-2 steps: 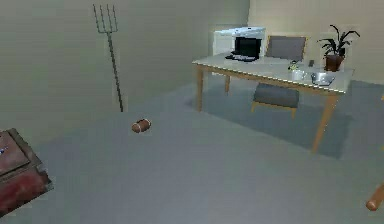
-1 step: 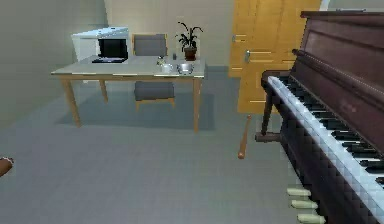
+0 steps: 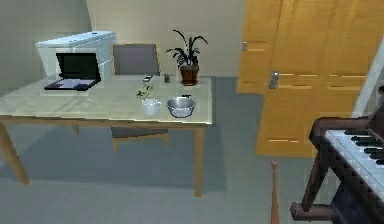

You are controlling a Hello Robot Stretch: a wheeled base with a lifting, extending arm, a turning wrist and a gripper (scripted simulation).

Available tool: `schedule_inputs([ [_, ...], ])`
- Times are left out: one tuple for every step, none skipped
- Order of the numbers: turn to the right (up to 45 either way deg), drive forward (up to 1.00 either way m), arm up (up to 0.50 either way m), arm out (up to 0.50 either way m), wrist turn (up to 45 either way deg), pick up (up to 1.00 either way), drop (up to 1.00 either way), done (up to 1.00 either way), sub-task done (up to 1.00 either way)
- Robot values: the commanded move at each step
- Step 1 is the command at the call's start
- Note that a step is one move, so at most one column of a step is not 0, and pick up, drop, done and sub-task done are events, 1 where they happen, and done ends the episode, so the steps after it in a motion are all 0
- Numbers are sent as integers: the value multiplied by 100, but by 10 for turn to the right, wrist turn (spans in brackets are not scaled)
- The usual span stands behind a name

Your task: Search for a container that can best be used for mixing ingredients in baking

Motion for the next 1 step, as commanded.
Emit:
schedule_inputs([
  [30, 0, 0, 0, 0, 0, 0, 0, 0],
])
